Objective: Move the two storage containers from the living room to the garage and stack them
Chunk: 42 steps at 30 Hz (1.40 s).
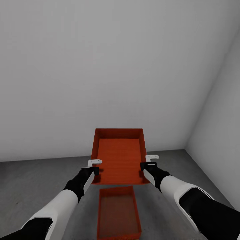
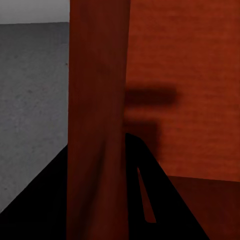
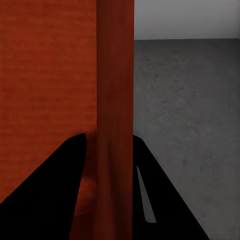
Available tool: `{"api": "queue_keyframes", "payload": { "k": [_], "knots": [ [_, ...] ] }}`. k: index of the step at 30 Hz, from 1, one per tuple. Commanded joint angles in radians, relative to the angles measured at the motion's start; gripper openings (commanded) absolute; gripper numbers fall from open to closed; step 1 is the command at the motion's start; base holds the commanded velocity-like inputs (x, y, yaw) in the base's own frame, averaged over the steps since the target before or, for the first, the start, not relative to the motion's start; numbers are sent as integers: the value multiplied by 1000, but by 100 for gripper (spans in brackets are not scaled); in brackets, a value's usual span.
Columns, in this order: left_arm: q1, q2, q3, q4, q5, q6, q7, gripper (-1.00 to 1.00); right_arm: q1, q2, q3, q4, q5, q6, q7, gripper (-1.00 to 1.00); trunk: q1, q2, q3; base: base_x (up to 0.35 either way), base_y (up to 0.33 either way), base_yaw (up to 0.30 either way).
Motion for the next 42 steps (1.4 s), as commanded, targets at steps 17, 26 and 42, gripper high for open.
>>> {"api": "queue_keyframes", "payload": {
  "k": [17, 26, 42],
  "knots": [
    [-1, -2, 0, -23, 0, 4, 5, -100, -1, 0, 55, 1, -23, 7, -4, -100, 1, -2, -29, 0, 0, 0],
    [-1, -2, 0, -23, 0, 4, 5, -100, 0, 0, 55, 1, -23, 7, -4, -100, 1, -2, -44, 0, 0, 0],
    [-1, -2, 0, -23, 0, 4, 5, -100, 0, 0, 55, 1, -23, 7, -4, -100, 1, -2, -69, 0, 0, 0]
  ]
}}
